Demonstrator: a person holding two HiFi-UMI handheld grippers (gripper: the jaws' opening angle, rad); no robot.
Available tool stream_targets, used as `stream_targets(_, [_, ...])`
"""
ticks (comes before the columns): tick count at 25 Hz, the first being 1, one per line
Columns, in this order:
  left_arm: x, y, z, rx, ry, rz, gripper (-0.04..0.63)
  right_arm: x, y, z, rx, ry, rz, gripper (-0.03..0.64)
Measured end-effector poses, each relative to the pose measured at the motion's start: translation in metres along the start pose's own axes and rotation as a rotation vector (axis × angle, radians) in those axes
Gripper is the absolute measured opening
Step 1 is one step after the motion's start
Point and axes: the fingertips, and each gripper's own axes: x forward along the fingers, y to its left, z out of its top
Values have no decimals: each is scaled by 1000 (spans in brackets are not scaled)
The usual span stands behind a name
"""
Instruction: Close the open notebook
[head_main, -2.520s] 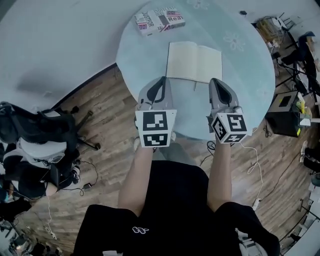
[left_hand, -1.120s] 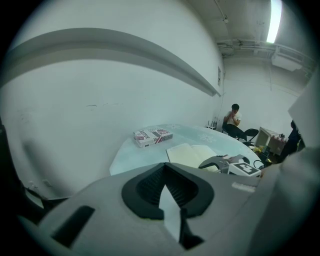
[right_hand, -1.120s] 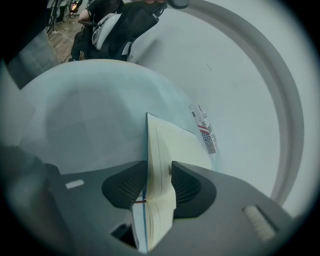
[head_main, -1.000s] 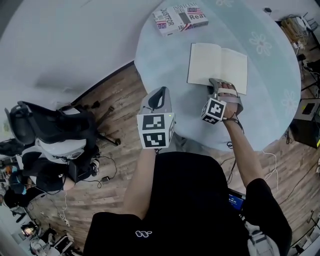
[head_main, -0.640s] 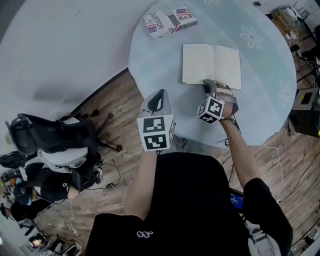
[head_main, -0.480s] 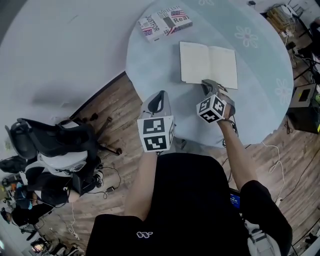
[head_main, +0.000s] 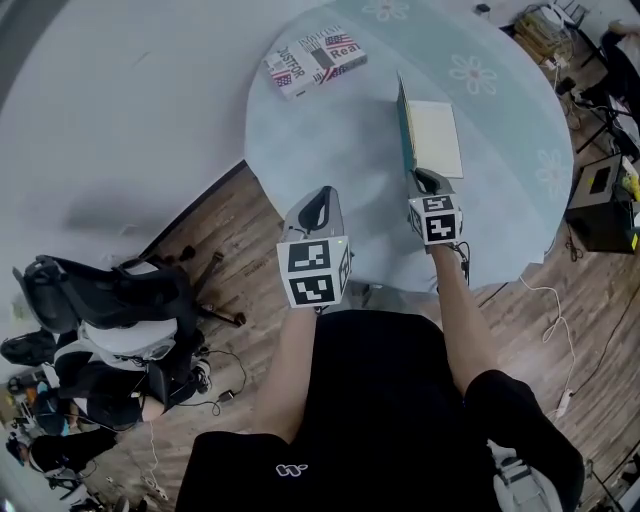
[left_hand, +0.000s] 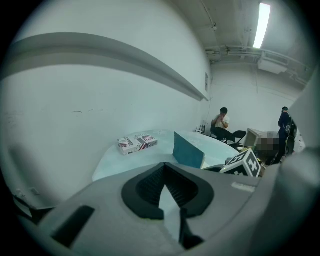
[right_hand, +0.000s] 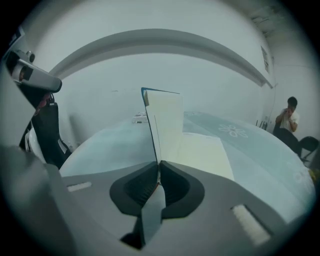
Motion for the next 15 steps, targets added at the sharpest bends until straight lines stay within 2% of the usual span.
stream_targets(3, [-1, -5, 4, 1, -11, -11, 2, -1, -7, -2, 99, -1, 9, 31])
stream_targets(8, [-1, -14, 11, -9, -30, -29, 2, -12, -21, 0, 369, -77, 27, 40])
stream_targets(12, [5, -27, 23, -11, -58, -60, 2, -39, -51, 9, 456, -168, -45, 91])
stream_targets(15, [12, -40, 39, -5, -85, -90, 2, -72, -87, 26, 461, -236, -136, 91])
